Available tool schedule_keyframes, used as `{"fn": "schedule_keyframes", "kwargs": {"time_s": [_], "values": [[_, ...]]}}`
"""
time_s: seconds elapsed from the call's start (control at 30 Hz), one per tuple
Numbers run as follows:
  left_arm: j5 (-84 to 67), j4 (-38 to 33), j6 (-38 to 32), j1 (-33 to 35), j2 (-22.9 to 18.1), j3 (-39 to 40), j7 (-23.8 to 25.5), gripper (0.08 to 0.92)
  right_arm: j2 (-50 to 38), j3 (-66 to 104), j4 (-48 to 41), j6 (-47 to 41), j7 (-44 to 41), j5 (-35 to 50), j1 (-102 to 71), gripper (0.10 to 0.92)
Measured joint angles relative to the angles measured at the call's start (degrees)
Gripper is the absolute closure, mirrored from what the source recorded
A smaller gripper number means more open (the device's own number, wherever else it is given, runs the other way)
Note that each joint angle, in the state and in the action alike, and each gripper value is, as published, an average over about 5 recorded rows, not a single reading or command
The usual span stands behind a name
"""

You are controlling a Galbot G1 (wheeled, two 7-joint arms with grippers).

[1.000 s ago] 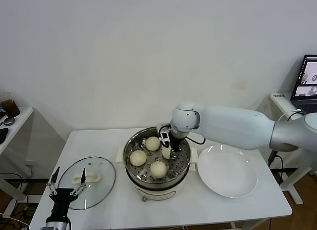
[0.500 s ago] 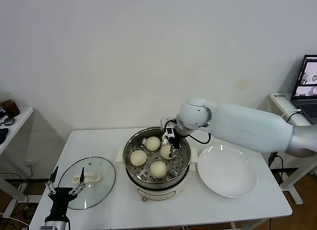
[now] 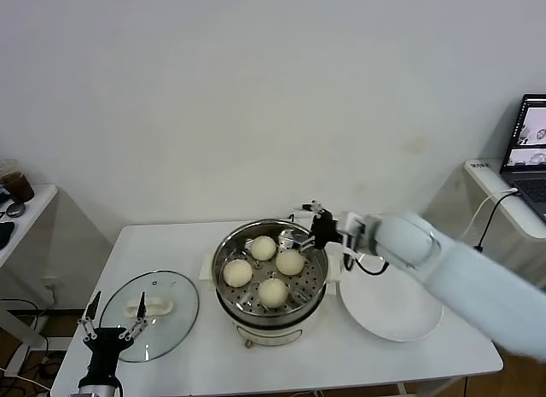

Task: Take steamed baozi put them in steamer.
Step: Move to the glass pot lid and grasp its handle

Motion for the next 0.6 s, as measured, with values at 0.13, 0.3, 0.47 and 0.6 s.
{"fn": "schedule_keyframes", "kwargs": {"time_s": [0.13, 0.3, 0.47, 0.6], "values": [[0.5, -0.6, 0.3, 0.6, -0.5, 0.1, 0.1, 0.177, 4.6, 13.7, 0.3, 10.1, 2.9, -4.7, -14.8, 0.203], [2.8, -0.9, 0.2, 1.1, -0.9, -0.5, -0.6, 0.177, 13.3, 28.7, 1.3, 21.3, 5.4, -10.1, -31.3, 0.203], [10.7, 0.2, -0.3, 1.0, -1.2, -1.9, -4.5, 0.177, 22.0, 41.3, 2.8, 27.6, 7.8, -12.9, -43.6, 0.203], [22.4, 2.3, 0.1, 1.4, -0.7, -4.1, -8.6, 0.177, 26.7, 49.3, 4.1, 29.1, 9.8, -13.3, -51.0, 0.203]]}}
